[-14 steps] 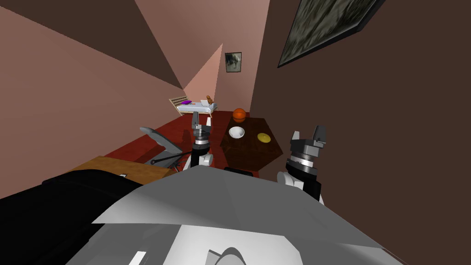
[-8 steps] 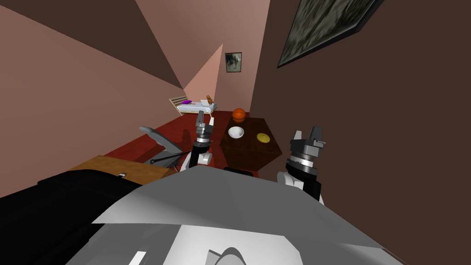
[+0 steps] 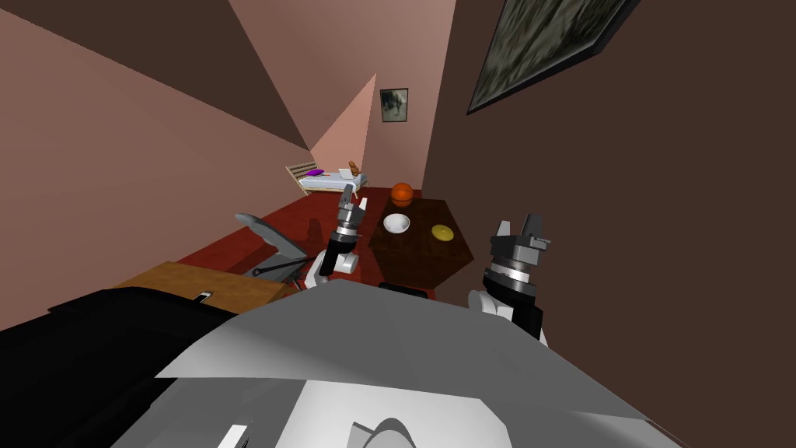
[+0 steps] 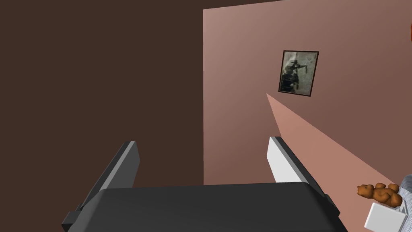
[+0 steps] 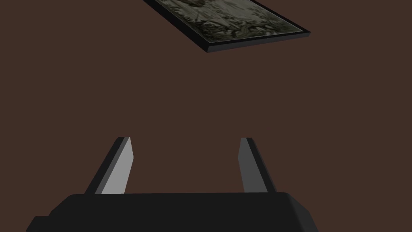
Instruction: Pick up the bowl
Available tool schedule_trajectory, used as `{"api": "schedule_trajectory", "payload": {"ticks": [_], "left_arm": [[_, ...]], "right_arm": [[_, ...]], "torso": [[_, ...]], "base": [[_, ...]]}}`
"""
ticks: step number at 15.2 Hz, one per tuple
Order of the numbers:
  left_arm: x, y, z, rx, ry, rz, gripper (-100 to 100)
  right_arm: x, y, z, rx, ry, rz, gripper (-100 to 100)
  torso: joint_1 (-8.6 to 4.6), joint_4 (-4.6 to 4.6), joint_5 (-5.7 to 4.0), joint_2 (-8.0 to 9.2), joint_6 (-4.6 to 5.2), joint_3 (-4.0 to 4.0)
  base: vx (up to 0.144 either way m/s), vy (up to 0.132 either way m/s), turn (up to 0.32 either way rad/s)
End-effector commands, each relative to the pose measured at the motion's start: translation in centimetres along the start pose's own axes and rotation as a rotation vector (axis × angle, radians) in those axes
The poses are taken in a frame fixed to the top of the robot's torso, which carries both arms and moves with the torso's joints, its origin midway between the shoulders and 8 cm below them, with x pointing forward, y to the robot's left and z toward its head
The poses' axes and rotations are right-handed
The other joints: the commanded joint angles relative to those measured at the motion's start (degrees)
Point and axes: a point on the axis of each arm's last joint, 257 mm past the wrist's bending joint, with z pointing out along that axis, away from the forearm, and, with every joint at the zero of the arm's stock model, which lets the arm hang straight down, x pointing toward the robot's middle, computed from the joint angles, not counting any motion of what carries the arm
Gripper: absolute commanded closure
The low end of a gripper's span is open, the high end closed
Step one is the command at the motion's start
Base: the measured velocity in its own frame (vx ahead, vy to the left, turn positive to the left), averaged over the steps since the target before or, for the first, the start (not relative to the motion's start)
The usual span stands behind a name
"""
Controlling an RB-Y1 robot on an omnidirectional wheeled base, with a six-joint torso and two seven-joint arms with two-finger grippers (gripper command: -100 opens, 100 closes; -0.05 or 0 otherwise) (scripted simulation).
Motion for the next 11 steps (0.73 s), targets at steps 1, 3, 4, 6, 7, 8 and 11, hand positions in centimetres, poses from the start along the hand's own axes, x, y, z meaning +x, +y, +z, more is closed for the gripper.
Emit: {"api": "schedule_trajectory", "payload": {"ticks": [1, 3, 4, 6, 7, 8, 11], "left_arm": [[0.1, 1.0, 0.4, -0.037, 0.005, -0.009, -100], [0.5, 1.3, 1.2, -0.052, 0.018, -0.023, -100], [0.4, 1.7, 1.1, -0.067, 0.015, -0.023, -100], [0.3, 2.2, 1.1, -0.085, 0.011, -0.022, -100], [0.7, 2.4, 1.9, -0.095, 0.023, -0.037, -100], [0.6, 2.9, 1.9, -0.114, 0.019, -0.036, -100], [0.8, 3.8, 2.6, -0.152, 0.023, -0.051, -100]], "right_arm": [[0.0, 0.0, 0.0, 0.000, 0.000, 0.000, 0], [0.0, 0.0, 0.0, 0.000, 0.000, 0.000, 0], [0.0, 0.0, 0.0, 0.000, 0.000, 0.000, 0], [0.0, 0.0, 0.0, 0.000, 0.000, 0.000, 0], [0.0, 0.0, 0.0, 0.000, 0.000, 0.000, 0], [0.0, 0.0, 0.0, 0.000, 0.000, 0.000, 0], [0.0, 0.0, 0.0, 0.000, 0.000, 0.000, 0]], "torso": [[0.00, 0.00, 0.00, 0.00, 0.00, 0.00], [0.00, 0.00, 0.00, 0.00, 0.00, 0.00], [-0.01, 0.00, 0.00, 0.01, 0.00, 0.00], [-0.02, 0.00, 0.00, 0.01, 0.00, 0.01], [0.02, 0.00, 0.00, 0.01, -0.01, 0.00], [0.02, 0.00, 0.00, 0.00, 0.00, 0.00], [-0.03, 0.00, -0.01, 0.02, 0.01, 0.01]], "base": [[-0.006, -0.038, 0.002], [-0.005, -0.031, 0.002], [-0.008, -0.039, 0.000], [-0.004, -0.025, 0.001], [-0.005, -0.025, -0.002], [-0.007, -0.036, -0.006], [-0.011, -0.036, -0.003]]}}
